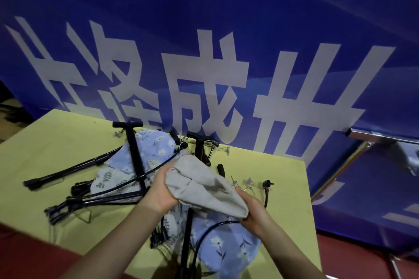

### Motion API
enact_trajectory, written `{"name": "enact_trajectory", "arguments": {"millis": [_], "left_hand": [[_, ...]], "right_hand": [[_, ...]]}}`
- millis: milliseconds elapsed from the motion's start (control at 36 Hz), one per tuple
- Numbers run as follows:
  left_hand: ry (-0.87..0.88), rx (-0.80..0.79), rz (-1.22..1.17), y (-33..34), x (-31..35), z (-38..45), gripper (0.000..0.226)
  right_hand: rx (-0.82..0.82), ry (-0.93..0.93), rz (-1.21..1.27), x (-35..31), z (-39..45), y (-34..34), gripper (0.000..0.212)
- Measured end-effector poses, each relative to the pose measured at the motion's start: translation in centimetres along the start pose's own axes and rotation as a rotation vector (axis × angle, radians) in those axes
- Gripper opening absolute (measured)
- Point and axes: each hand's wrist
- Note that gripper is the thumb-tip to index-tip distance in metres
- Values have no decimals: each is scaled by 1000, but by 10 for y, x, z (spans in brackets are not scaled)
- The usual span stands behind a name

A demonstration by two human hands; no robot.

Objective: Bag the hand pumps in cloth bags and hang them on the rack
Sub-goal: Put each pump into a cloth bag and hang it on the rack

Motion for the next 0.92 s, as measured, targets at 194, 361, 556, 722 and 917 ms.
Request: {"name": "enact_trajectory", "arguments": {"millis": [194, 361, 556, 722, 917], "left_hand": [[49, 94, 68, 16, 26, -4, 30], [36, 177, 295, 11, 32, 8, 24], [-230, 293, 456, 10, 24, 42, 29], [-245, 368, 424, 1, 21, 86, 40], [-252, 435, 577, -7, 17, 115, 44]], "right_hand": [[158, 53, -542, 6, 44, 0, 25], [471, 31, -1163, -3, 79, -70, 9], [559, 156, -1307, 1, 98, -97, 30], [568, 179, -1336, 3, 121, -91, 54], [592, 302, -1318, 1, 145, -97, 33]]}}
Point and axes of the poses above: each hand's wrist, its own z-axis towards the middle knuckle, its own y-axis out of the palm, x = y × z, and after that the axes turned 5 degrees about -x, right-handed
